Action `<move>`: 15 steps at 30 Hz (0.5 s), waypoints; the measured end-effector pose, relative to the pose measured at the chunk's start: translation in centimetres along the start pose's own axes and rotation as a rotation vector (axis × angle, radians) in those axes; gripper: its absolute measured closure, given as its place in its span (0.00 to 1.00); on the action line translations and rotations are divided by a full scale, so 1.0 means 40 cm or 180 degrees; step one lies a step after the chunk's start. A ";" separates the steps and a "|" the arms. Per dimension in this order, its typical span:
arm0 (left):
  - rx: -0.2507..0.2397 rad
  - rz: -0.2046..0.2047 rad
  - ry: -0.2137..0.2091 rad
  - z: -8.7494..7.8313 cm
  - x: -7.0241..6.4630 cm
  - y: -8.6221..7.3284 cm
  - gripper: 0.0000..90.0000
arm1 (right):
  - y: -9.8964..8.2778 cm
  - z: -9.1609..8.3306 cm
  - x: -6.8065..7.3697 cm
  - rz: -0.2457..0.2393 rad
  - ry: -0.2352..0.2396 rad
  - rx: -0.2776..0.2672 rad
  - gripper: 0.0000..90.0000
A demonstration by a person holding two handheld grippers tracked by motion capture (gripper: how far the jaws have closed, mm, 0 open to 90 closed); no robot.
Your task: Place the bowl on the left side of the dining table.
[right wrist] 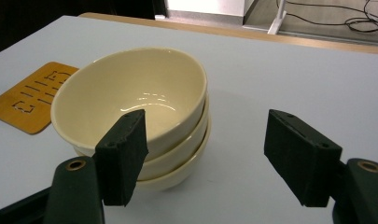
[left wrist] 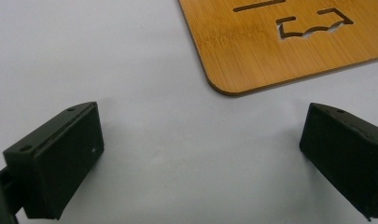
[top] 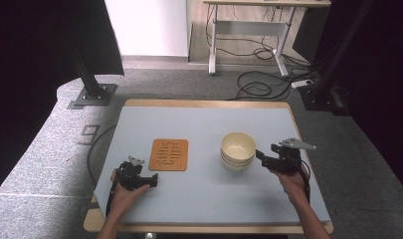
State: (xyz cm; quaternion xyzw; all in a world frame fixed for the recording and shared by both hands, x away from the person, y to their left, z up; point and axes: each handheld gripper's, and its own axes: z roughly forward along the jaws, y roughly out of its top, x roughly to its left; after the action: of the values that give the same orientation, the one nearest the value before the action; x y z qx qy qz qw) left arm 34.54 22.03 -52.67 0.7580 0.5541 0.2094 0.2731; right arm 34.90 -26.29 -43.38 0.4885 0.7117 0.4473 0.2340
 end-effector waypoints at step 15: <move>-0.0001 0.0001 0.0000 0.000 0.000 0.000 0.00 | 0.027 0.021 0.014 -0.0052 -0.0030 0.0043 0.34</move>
State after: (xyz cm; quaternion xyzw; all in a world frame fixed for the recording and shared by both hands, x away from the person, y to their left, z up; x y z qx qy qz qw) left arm 34.53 22.03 -52.67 0.7581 0.5539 0.2096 0.2731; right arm 35.86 -25.31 -42.81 0.4863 0.7176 0.4381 0.2377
